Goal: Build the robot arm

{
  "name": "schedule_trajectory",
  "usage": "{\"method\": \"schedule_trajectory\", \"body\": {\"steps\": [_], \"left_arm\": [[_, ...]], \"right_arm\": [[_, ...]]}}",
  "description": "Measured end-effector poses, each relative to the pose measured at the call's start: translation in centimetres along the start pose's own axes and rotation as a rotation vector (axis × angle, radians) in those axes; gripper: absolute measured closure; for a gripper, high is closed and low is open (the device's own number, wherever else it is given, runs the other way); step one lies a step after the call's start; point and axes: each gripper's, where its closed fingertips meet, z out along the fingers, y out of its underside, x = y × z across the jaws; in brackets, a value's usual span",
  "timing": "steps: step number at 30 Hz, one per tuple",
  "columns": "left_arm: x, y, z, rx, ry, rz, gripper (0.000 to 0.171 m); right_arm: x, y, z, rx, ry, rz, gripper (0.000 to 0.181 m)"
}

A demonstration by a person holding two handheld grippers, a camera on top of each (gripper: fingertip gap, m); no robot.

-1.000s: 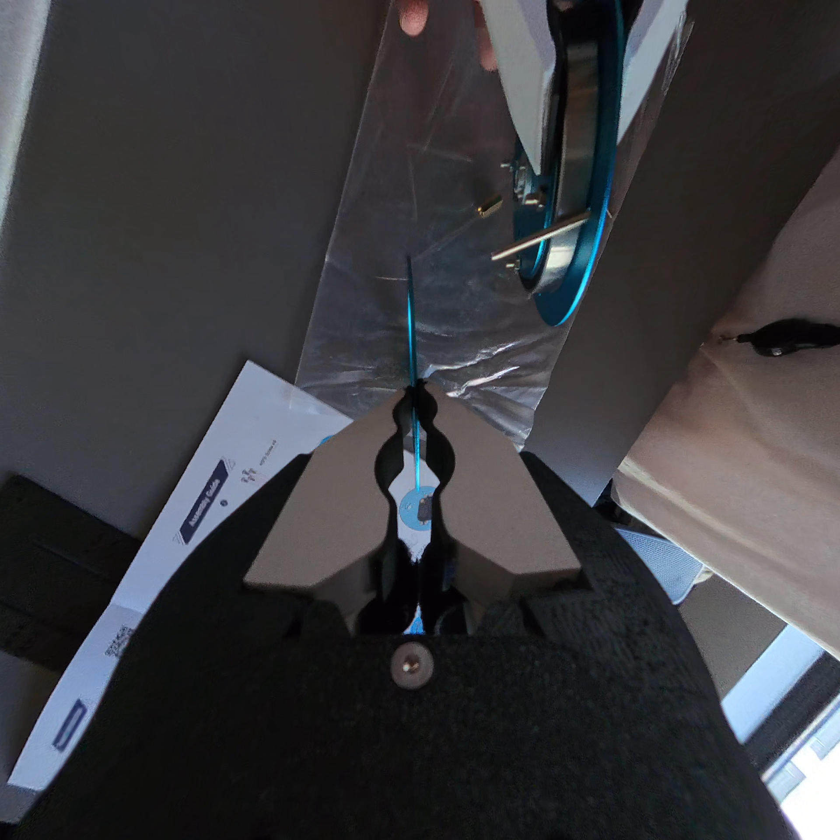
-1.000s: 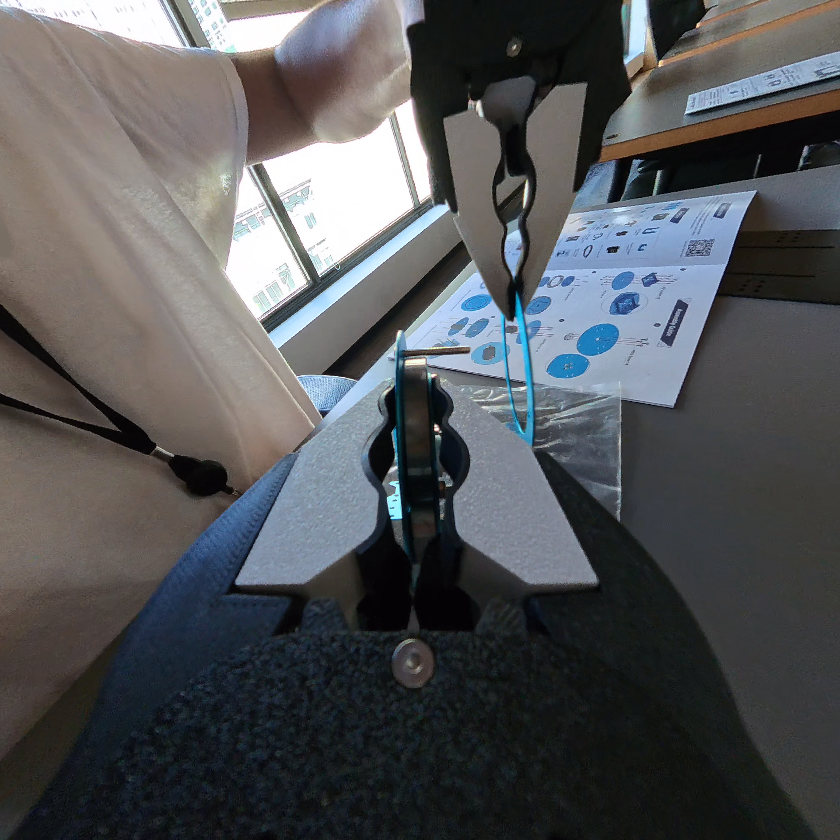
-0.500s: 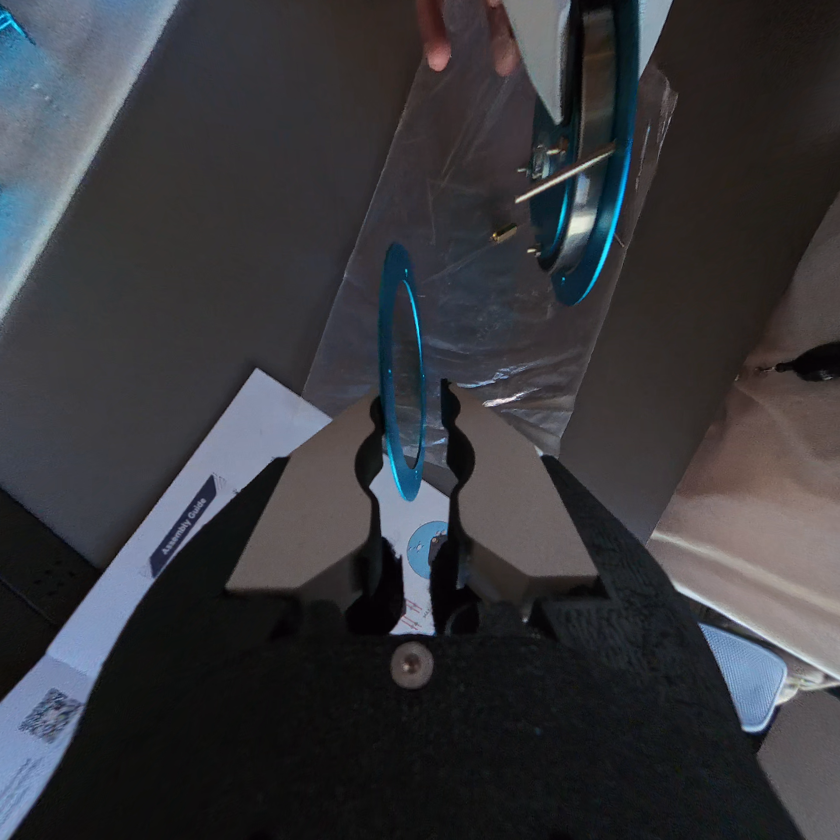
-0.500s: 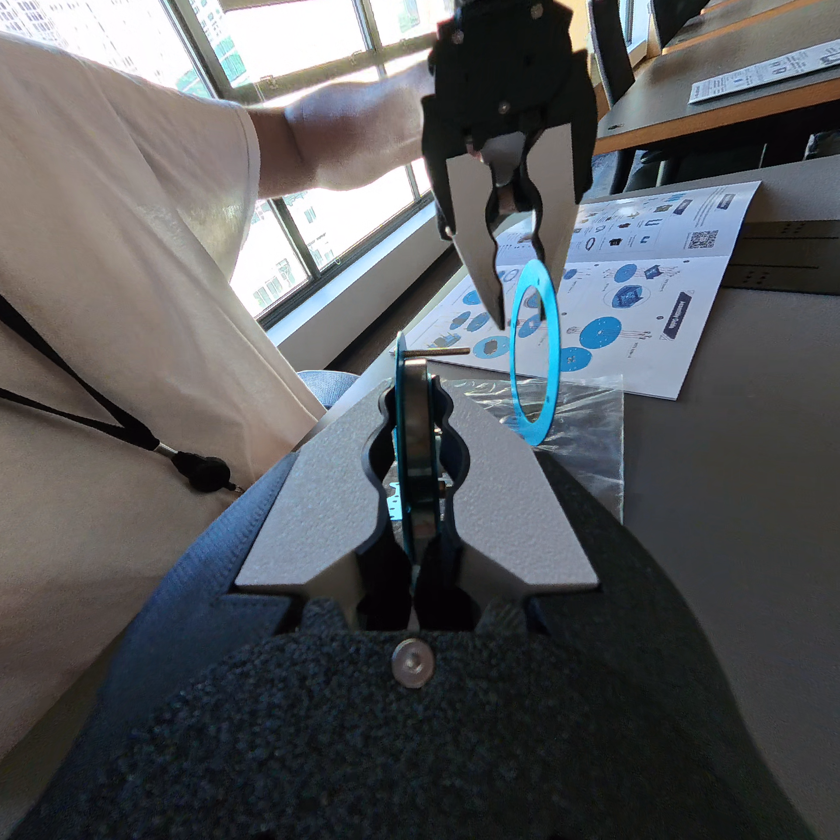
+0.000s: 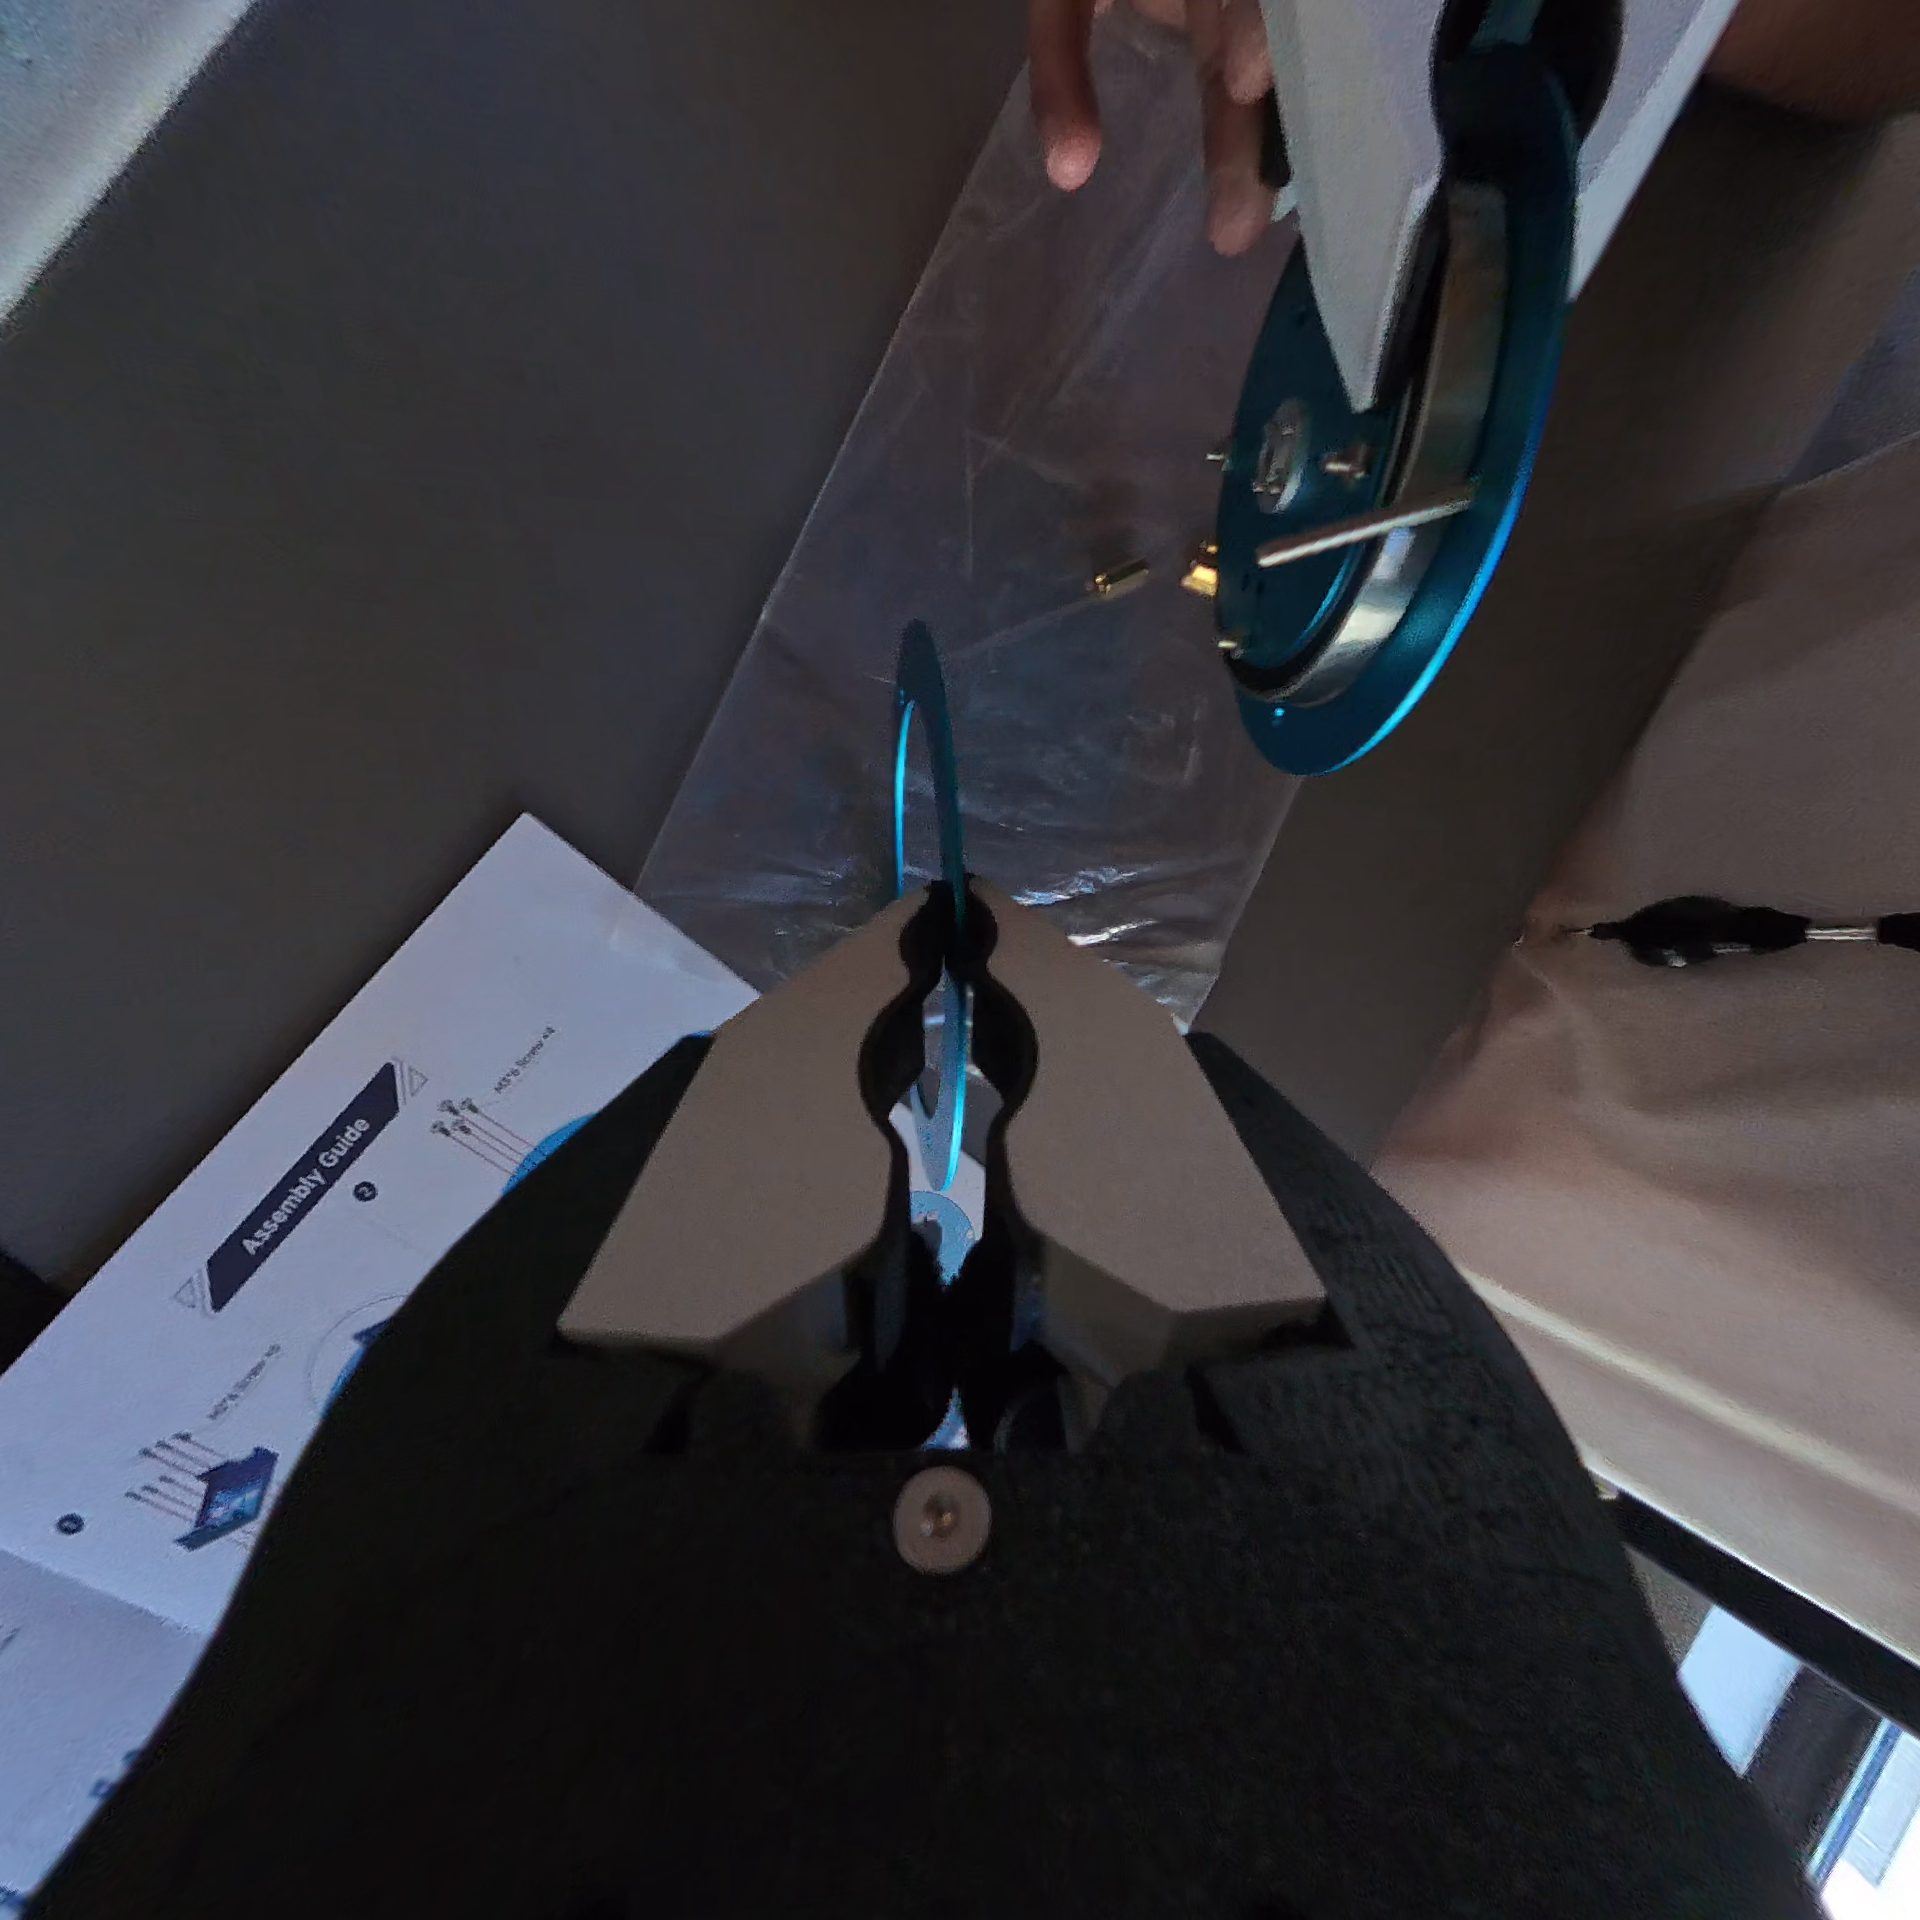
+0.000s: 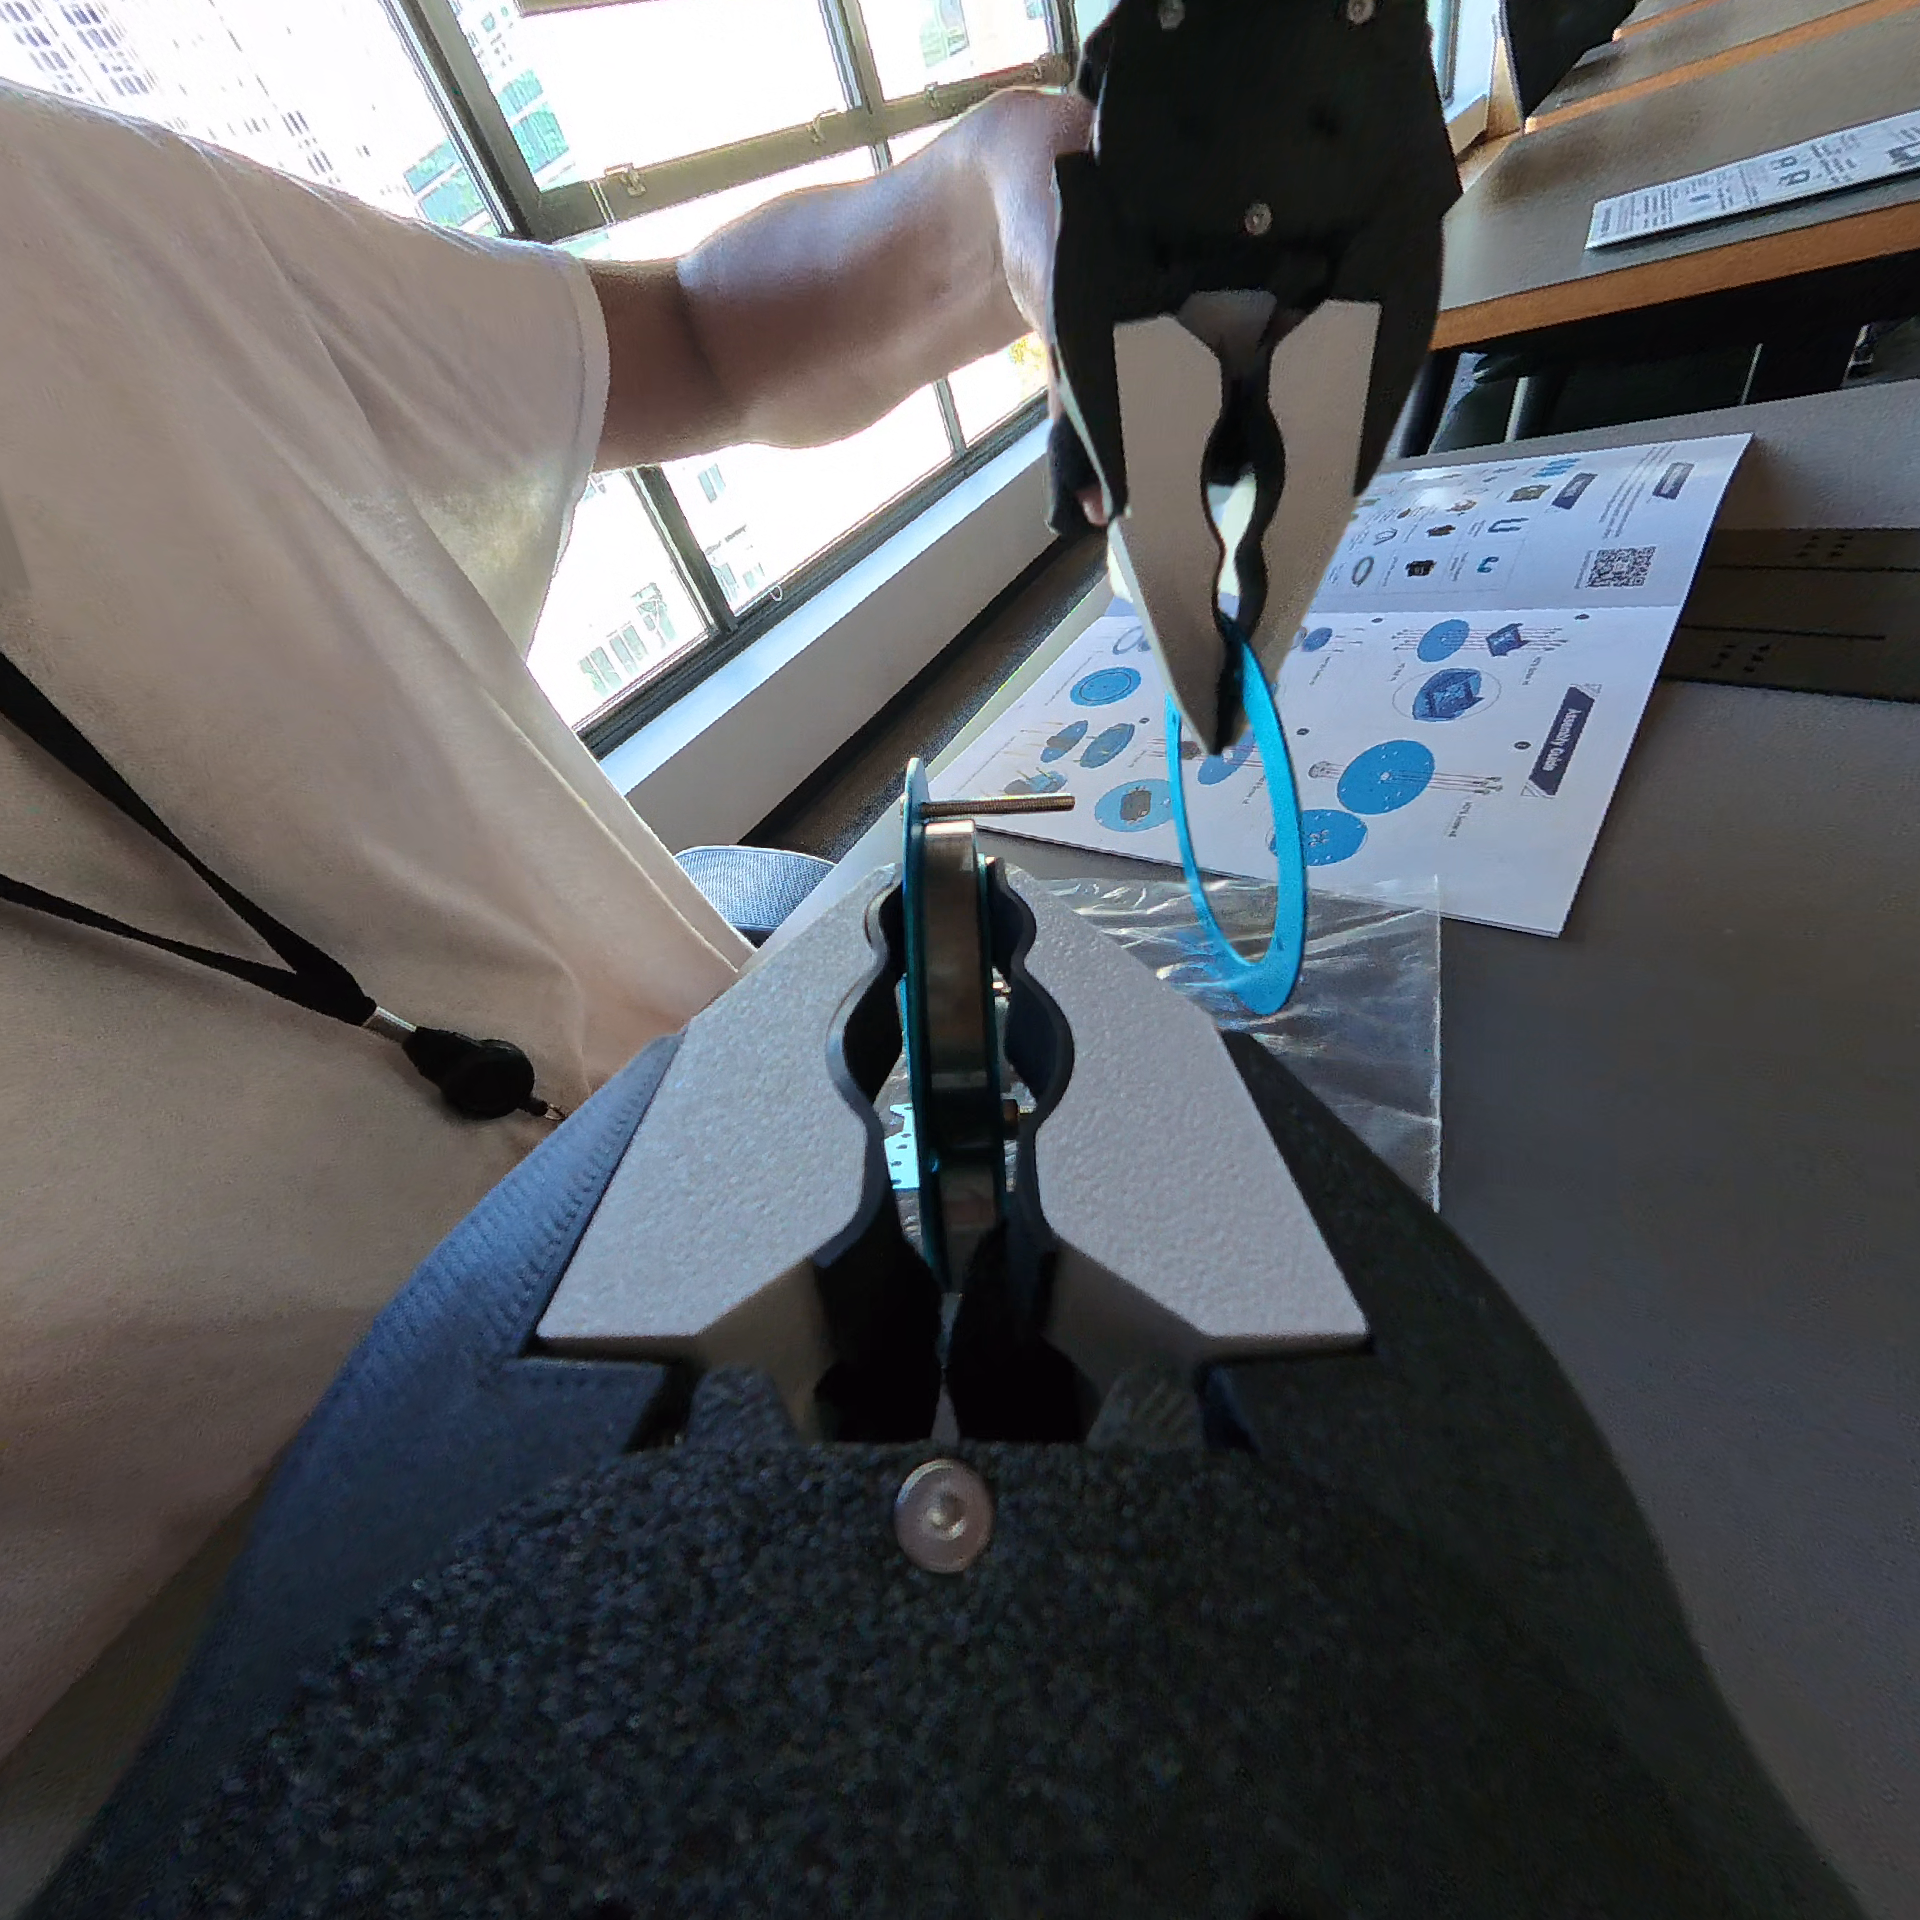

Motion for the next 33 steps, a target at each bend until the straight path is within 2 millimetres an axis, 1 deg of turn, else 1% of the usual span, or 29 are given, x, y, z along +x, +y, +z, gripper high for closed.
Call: {"method": "schedule_trajectory", "body": {"steps": [3,5,8,9,12,15,19,23,25,30,33], "left_arm": [[0.4,-1.1,0.8,-0.001,0.006,0.038,0.171],[0.3,-1.7,1.1,0.015,-0.030,0.084,0.171],[0.2,-2.5,1.1,0.067,-0.082,0.114,0.152],[0.3,-2.5,1.1,0.083,-0.088,0.117,0.153],[0.7,-2.7,0.4,0.152,-0.066,0.099,0.166],[0.6,-2.8,-0.7,0.210,-0.033,0.040,0.168],[0.2,-2.0,-1.5,0.214,-0.018,0.002,0.171],[0.4,-0.5,-1.9,0.188,-0.023,0.011,0.167],[0.3,0.4,-1.8,0.166,-0.045,0.011,0.171],[0.3,1.2,-2.5,0.162,-0.084,-0.001,0.170],[-0.1,2.2,-2.9,0.129,-0.117,0.000,0.168]], "right_arm": [[-0.1,-0.1,-0.2,0.002,0.002,-0.003,0.169],[-0.1,-0.2,-0.3,0.005,0.004,-0.003,0.169],[-0.1,-0.3,-0.4,0.007,0.001,-0.001,0.169],[-0.1,-0.3,-0.4,0.007,0.001,-0.001,0.169],[-0.1,-0.2,-0.4,0.003,0.001,-0.002,0.169],[-0.1,-0.2,-0.4,0.002,0.000,-0.001,0.169],[-0.1,-0.1,-0.3,-0.003,-0.001,0.000,0.169],[-0.2,-0.1,-0.2,-0.006,-0.005,-0.002,0.169],[-0.2,-0.2,-0.3,-0.005,-0.007,-0.002,0.169],[-0.2,-0.1,-0.3,-0.007,-0.005,-0.003,0.169],[-0.3,-0.2,-0.2,-0.007,-0.006,-0.007,0.169]]}}
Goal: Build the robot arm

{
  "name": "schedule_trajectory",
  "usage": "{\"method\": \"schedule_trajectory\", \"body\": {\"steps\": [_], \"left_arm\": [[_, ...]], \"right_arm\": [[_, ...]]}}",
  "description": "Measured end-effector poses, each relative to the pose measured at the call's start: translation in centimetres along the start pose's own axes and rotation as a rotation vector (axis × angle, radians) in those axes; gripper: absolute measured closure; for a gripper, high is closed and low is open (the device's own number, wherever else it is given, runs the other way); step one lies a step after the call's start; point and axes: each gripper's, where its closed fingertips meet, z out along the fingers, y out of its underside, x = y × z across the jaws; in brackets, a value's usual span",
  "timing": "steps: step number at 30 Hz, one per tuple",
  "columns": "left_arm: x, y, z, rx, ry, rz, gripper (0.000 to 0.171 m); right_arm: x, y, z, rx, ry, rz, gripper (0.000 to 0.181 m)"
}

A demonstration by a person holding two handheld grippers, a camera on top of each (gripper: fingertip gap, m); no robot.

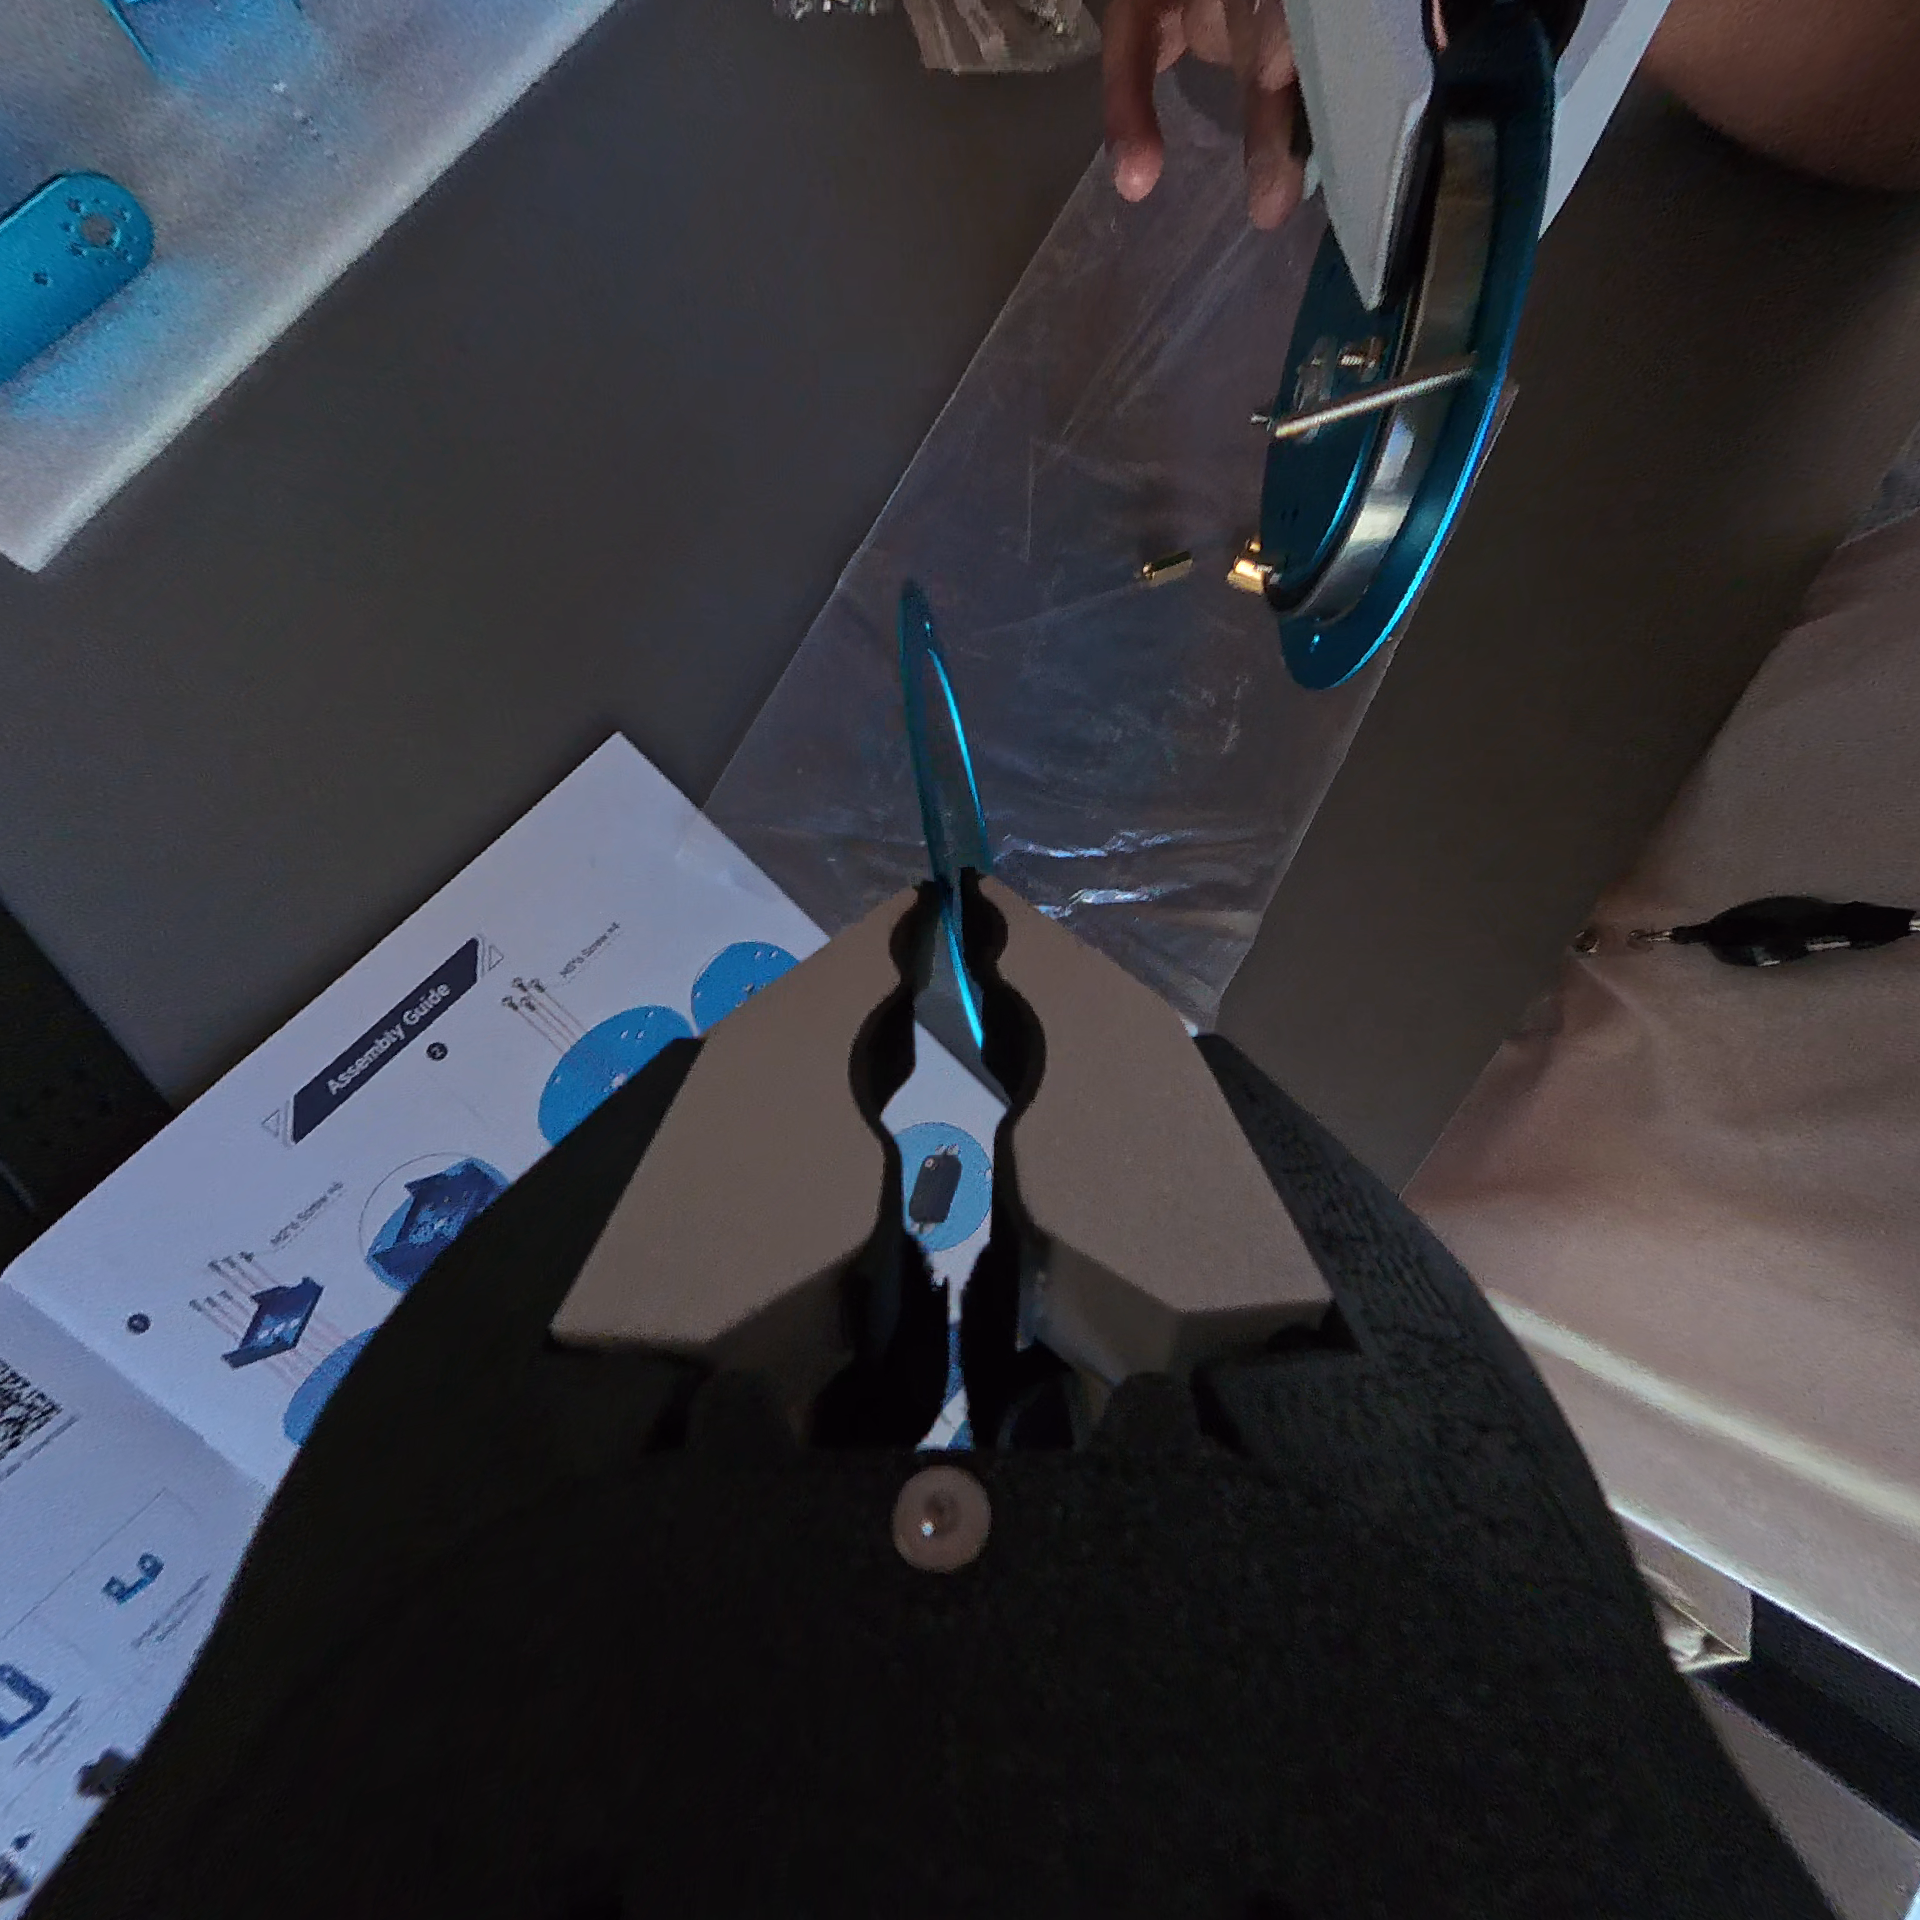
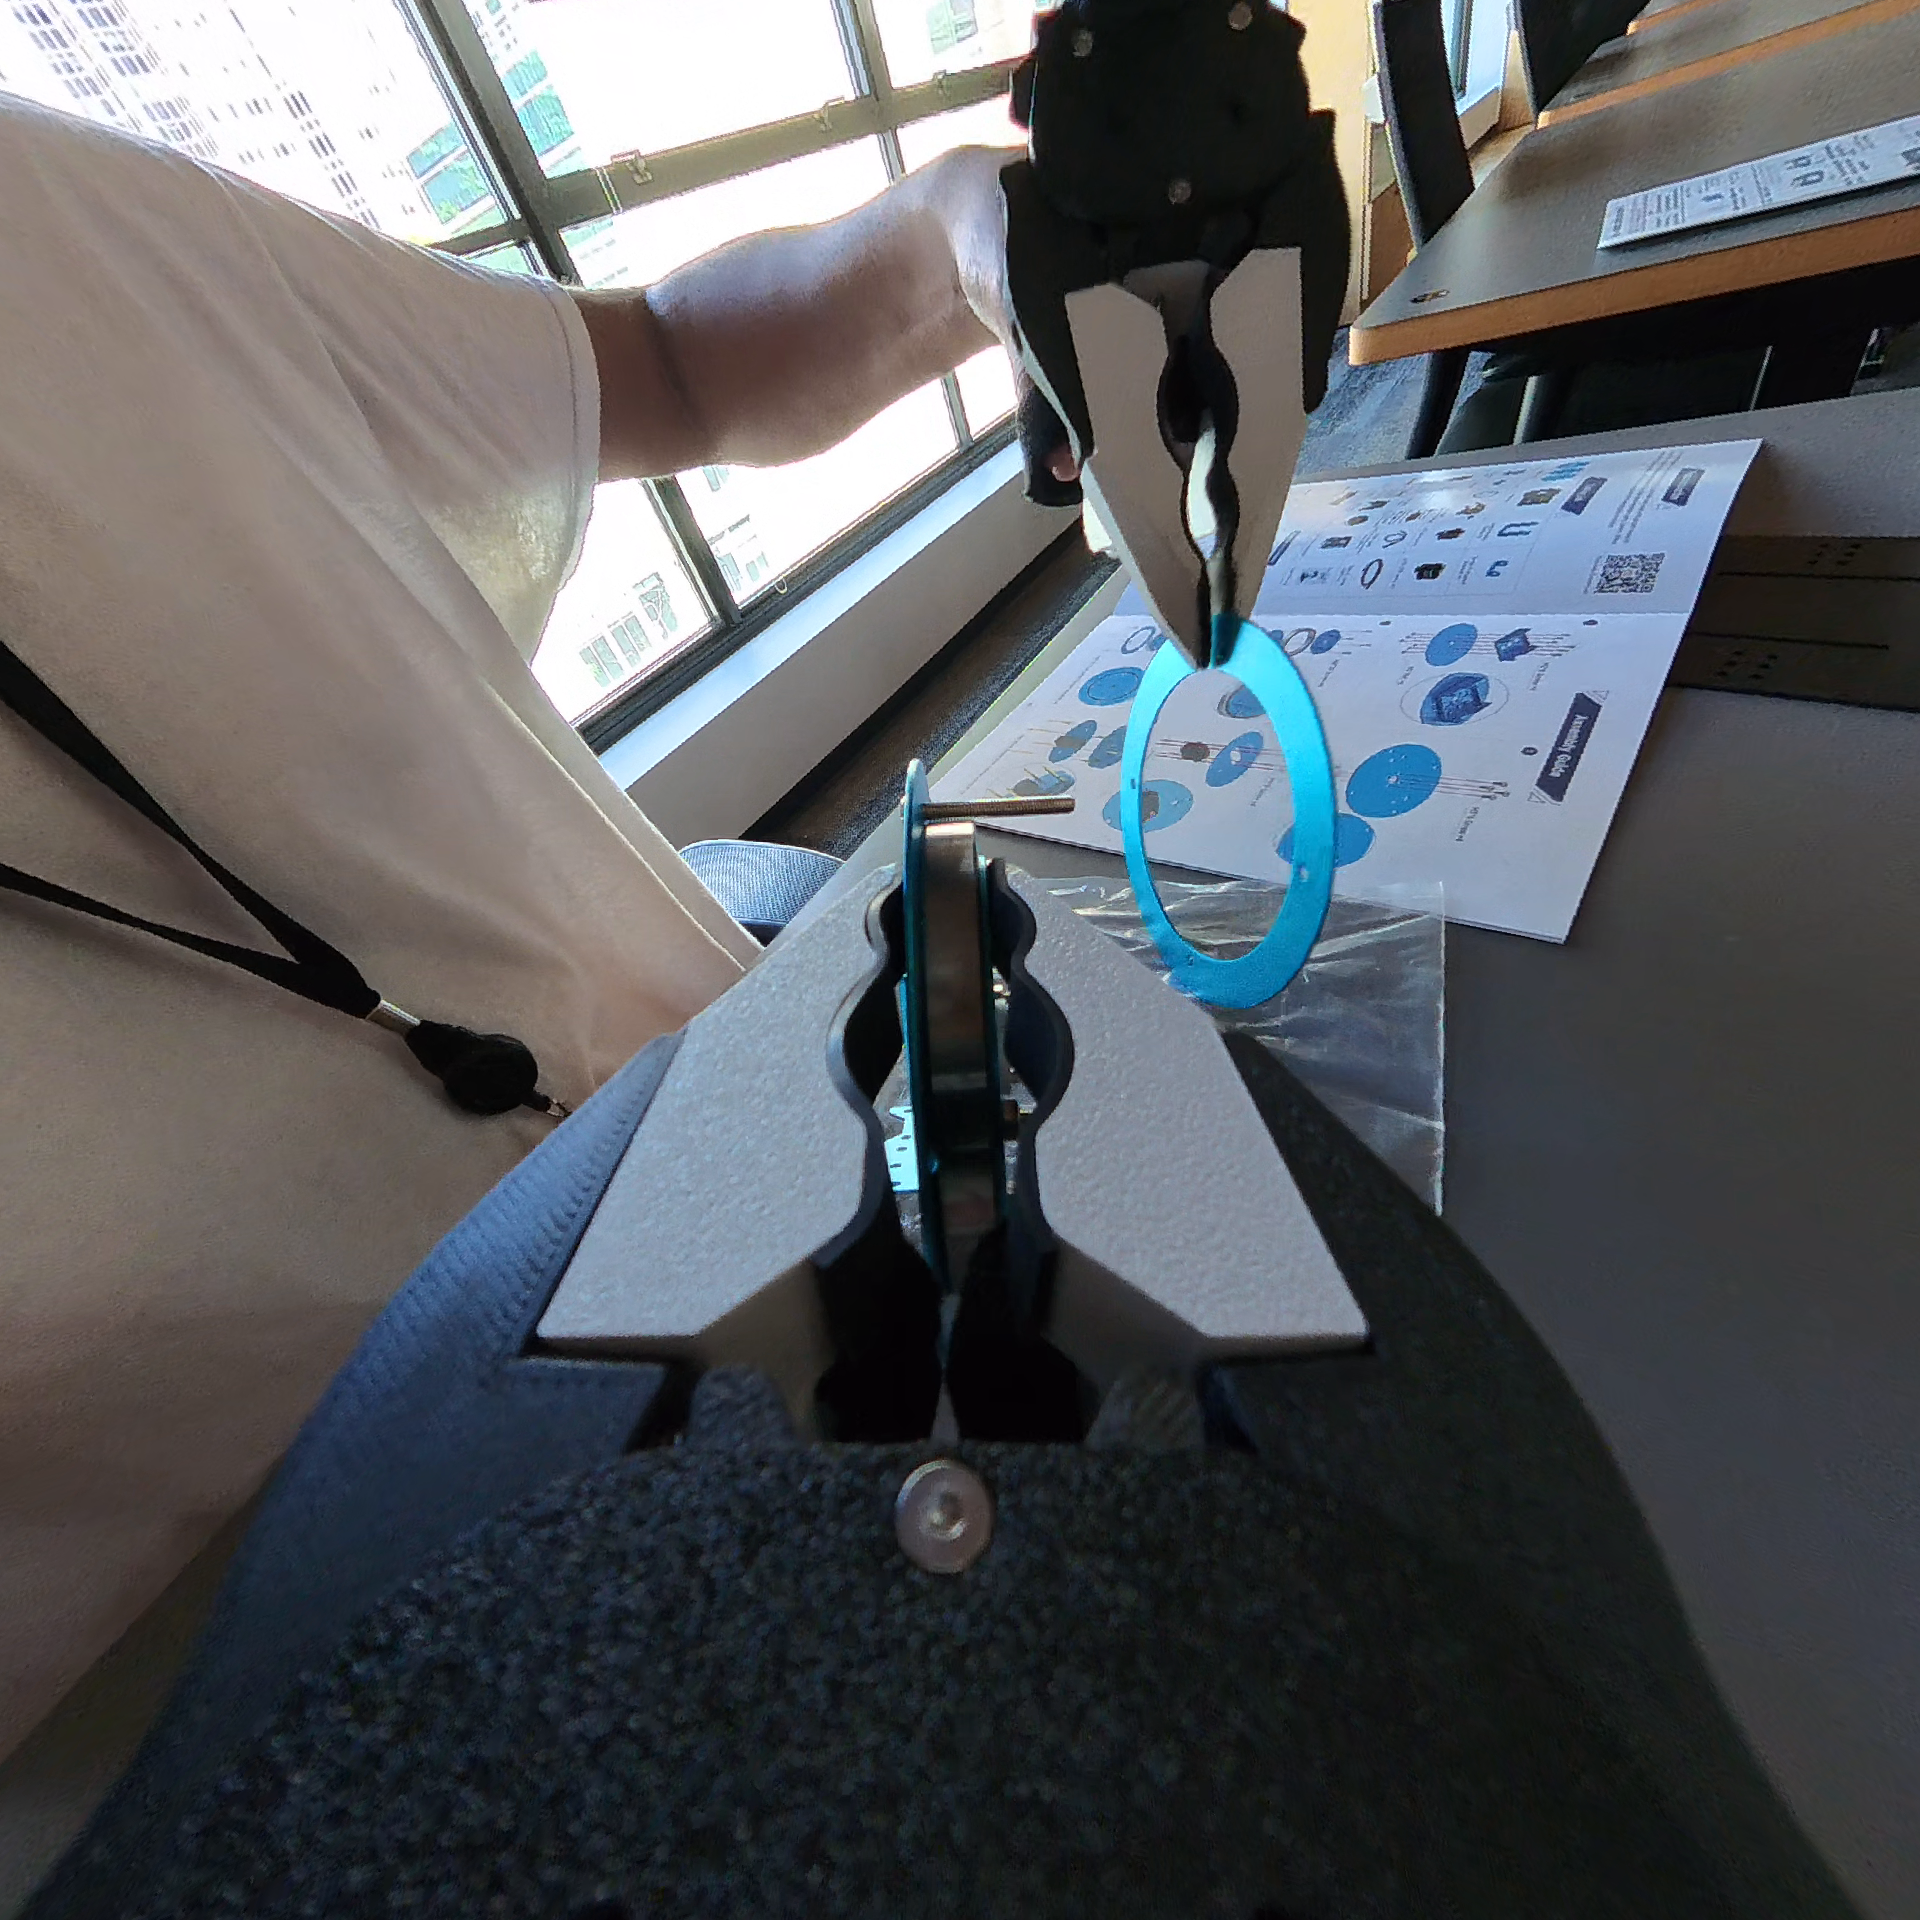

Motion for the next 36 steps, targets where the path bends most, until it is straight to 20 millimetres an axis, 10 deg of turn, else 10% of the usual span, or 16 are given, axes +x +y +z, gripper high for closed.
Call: {"method": "schedule_trajectory", "body": {"steps": [6,19,27,36], "left_arm": [[0.3,1.6,-0.3,-0.005,0.010,-0.037,0.170],[1.4,-3.0,2.0,-0.332,0.009,0.175,0.171],[1.5,-6.7,5.6,-0.258,0.100,0.157,0.169],[1.7,-6.7,4.2,-0.074,0.103,0.140,0.171]], "right_arm": [[-0.1,0.1,0.2,-0.005,-0.005,0.000,0.169],[-0.5,-0.2,0.0,-0.004,0.004,-0.013,0.169],[-0.9,0.0,-1.0,0.002,0.031,-0.011,0.169],[-0.4,0.5,-1.9,0.017,0.048,0.018,0.169]]}}
